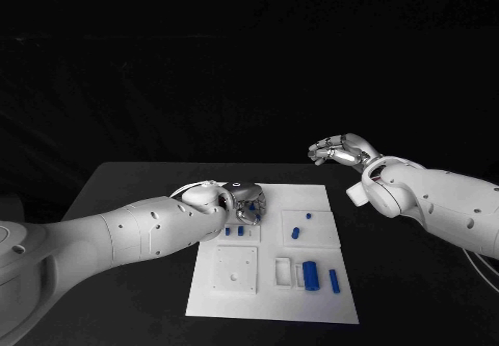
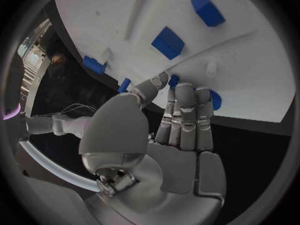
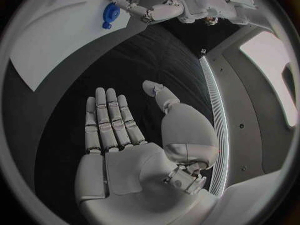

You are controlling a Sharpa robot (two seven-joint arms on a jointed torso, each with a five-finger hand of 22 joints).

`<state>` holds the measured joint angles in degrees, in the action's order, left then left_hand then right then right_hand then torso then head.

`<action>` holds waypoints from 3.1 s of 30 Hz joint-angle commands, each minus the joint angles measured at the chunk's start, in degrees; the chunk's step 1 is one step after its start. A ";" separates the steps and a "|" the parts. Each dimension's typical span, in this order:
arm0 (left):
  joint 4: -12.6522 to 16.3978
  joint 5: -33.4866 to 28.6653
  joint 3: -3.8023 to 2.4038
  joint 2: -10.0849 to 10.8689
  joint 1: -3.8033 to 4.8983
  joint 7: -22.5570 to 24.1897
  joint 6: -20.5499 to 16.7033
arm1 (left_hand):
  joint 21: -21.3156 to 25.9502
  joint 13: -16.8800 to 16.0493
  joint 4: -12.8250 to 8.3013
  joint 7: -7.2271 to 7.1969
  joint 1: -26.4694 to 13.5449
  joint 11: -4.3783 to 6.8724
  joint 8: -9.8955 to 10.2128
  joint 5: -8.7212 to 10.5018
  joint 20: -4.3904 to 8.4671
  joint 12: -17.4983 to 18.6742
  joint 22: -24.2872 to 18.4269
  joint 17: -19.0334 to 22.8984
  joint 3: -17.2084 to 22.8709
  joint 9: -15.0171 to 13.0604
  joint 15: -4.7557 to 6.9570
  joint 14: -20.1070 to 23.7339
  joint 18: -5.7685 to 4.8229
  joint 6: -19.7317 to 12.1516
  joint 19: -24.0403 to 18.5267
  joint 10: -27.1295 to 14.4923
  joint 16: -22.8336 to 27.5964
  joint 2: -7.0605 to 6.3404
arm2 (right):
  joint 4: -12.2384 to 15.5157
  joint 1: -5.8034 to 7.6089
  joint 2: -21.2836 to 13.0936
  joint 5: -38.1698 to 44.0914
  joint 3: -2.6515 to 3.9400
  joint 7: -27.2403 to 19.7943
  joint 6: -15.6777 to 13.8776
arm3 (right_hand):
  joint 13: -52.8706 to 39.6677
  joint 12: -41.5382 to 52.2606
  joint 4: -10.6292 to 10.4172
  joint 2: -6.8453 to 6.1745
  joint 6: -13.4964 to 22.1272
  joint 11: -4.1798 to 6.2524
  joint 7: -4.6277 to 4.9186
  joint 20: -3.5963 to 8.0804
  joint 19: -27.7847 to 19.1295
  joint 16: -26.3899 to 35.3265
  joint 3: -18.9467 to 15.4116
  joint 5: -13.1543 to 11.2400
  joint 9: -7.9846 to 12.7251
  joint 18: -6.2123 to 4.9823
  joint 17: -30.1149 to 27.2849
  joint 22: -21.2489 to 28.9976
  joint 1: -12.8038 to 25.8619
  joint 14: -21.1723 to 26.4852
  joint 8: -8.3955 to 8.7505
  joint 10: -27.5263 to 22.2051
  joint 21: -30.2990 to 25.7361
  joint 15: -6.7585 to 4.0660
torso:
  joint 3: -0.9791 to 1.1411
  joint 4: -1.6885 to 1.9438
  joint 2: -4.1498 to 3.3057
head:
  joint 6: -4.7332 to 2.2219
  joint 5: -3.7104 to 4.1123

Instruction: Assemble the parts on the task board

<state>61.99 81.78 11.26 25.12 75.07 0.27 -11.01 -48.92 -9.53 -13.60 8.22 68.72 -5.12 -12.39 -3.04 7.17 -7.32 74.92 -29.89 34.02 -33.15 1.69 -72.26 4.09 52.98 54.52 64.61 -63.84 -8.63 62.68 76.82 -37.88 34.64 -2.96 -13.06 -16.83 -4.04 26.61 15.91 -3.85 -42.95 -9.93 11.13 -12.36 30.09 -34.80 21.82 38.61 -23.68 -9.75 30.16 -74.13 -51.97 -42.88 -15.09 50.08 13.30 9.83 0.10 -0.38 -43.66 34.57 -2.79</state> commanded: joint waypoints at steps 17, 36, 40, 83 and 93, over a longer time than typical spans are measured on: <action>-0.43 0.20 0.18 0.26 -0.35 -0.30 1.53 | -1.13 0.40 0.37 -0.20 1.44 0.30 -0.62 -0.13 0.09 0.26 1.11 -0.96 2.26 0.88 0.08 -0.48 2.35 1.34 1.10 2.32 -2.15 0.47 | -0.05 0.03 0.10 -0.05 0.06 -0.16 -0.05 | 0.08 -0.14 -0.05 -0.16 -0.12 -0.07 1.83 -0.43 0.15 -0.28 0.10 -0.27 0.06 -0.83 -0.12 -0.12 -0.05 0.53 -0.22 0.28 -0.25 0.02 | 0.04 0.07 0.06 | 0.27 0.09; -0.97 0.32 0.53 -0.01 -0.50 0.09 2.28 | -1.63 0.45 0.08 -0.33 0.87 0.72 -0.84 0.07 0.47 -0.27 1.09 -1.38 2.06 1.43 0.48 -0.60 2.12 1.71 0.87 3.35 -3.36 0.07 | -0.29 0.02 0.38 -0.05 0.06 -0.19 -0.07 | 0.08 -0.13 -0.08 -0.11 -0.12 -0.06 1.82 -0.44 0.16 -0.31 0.11 -0.29 0.08 -0.85 -0.15 -0.18 -0.02 0.53 -0.25 0.29 -0.29 0.02 | 0.00 -0.03 -0.02 | 0.61 -0.10; -1.18 0.31 0.89 -0.12 -0.62 0.15 1.98 | -1.68 0.58 -0.01 -0.21 0.81 0.63 -0.67 0.06 0.49 -0.10 1.05 -1.50 1.98 1.60 0.41 -0.71 2.10 1.39 0.86 3.04 -3.66 -0.03 | -0.23 0.02 0.32 -0.05 0.06 -0.18 -0.07 | 0.08 -0.13 -0.08 -0.11 -0.12 -0.06 1.82 -0.44 0.16 -0.32 0.11 -0.29 0.08 -0.85 -0.15 -0.19 -0.03 0.53 -0.25 0.29 -0.30 0.02 | -0.01 -0.09 -0.02 | 0.68 -0.05; -1.27 1.54 1.07 -0.66 -0.64 -0.34 4.49 | -2.13 0.81 0.44 -0.69 -0.01 0.99 -1.65 0.07 0.53 -0.74 0.92 -1.92 1.72 2.17 0.74 -0.86 2.15 2.74 0.88 4.39 -5.66 1.60 | -0.37 0.02 0.46 -0.04 0.06 -0.13 0.03 | 0.07 -0.10 -0.08 -0.07 -0.15 -0.04 1.80 -0.45 0.19 -0.39 0.11 -0.34 0.11 -0.88 -0.21 -0.31 -0.01 0.54 -0.31 0.32 -0.39 0.01 | 0.03 0.04 0.09 | 1.00 0.41; -1.31 1.63 1.74 -0.85 -0.65 -0.27 5.30 | -2.24 0.71 0.48 -1.02 -0.29 1.31 -2.10 0.08 0.76 -1.15 0.91 -1.89 1.61 2.22 1.04 -0.89 2.04 3.54 0.83 5.23 -5.93 1.97 | -0.36 0.02 0.50 -0.04 0.06 -0.14 0.09 | 0.07 -0.08 -0.08 -0.05 -0.16 -0.03 1.80 -0.45 0.21 -0.41 0.12 -0.33 0.11 -0.89 -0.23 -0.35 -0.01 0.54 -0.33 0.34 -0.41 0.01 | 0.01 -0.01 0.05 | 1.13 0.36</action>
<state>60.62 82.57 12.22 24.36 75.50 0.15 -10.82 -50.80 -8.73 -13.44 7.14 68.40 -3.48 -14.20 -3.04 7.60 -8.26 74.90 -31.74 35.75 -31.02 2.42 -73.14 4.00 56.05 55.46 69.11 -69.45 -7.20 62.33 76.82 -37.37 34.64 -2.96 -13.07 -16.82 -4.04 26.61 15.91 -3.85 -42.95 -9.93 11.13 -12.57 30.29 -35.01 21.81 38.61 -23.66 -9.75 29.98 -74.40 -51.97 -42.88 -15.08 50.08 13.07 9.82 0.10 -0.37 -43.59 35.65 -2.38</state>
